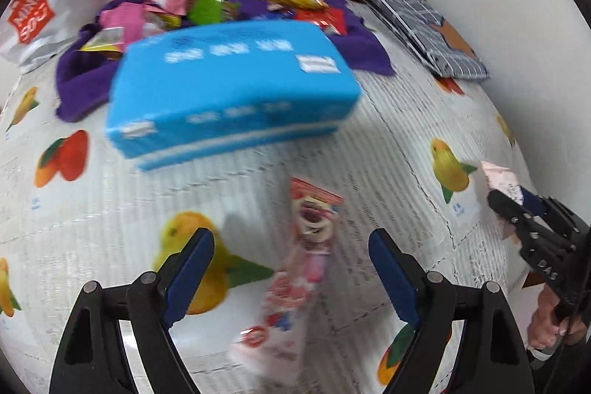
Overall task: Organize snacks
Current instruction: 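Lift and carry the wafer packet toward the towel with the right tool while the left carries the candy stick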
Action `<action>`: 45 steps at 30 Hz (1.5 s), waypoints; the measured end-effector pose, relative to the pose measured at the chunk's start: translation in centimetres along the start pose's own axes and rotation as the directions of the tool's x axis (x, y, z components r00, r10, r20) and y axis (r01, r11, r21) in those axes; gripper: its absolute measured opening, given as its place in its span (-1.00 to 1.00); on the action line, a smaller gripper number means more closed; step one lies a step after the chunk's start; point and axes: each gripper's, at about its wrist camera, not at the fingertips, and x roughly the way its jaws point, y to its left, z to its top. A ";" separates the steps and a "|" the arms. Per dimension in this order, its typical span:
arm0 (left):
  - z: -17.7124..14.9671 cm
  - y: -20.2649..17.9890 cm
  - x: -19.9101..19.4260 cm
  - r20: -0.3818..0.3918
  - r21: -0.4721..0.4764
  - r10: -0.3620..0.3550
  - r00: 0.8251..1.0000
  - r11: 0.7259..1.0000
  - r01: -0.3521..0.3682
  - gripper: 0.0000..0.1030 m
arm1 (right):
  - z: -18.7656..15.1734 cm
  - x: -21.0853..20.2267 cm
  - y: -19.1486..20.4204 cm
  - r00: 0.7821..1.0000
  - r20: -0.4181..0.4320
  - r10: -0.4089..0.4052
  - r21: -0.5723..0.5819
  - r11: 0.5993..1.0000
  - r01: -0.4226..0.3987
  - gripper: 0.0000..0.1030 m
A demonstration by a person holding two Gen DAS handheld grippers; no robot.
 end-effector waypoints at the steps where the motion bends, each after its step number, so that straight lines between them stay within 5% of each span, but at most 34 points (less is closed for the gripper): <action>1: -0.1 -0.3 0.3 -0.006 0.004 -0.001 1.000 1.000 0.001 0.54 | -0.3 -0.1 -0.5 1.000 -0.001 -0.003 0.011 1.000 0.003 -0.24; 7: -0.7 -1.8 1.1 0.005 0.043 0.030 1.000 0.999 -0.030 0.27 | -1.7 -0.3 -2.1 1.000 -0.016 -0.019 0.039 0.999 0.020 -0.24; 16: -1.0 -1.2 0.5 0.009 0.042 0.025 1.000 0.999 -0.025 -0.57 | -2.4 0.1 -0.9 1.000 -0.022 0.018 0.030 0.999 -0.018 -0.24; 32: -1.6 2.3 -4.1 0.042 -0.059 0.007 0.999 0.998 -0.004 -0.58 | -0.9 -2.2 4.8 0.995 0.014 0.095 -0.045 0.995 -0.094 -0.24; 45: 0.1 4.4 -9.9 0.141 -0.097 0.032 0.990 0.995 -0.019 -0.58 | 2.8 -5.4 7.7 0.991 0.080 0.110 -0.074 0.992 -0.104 -0.24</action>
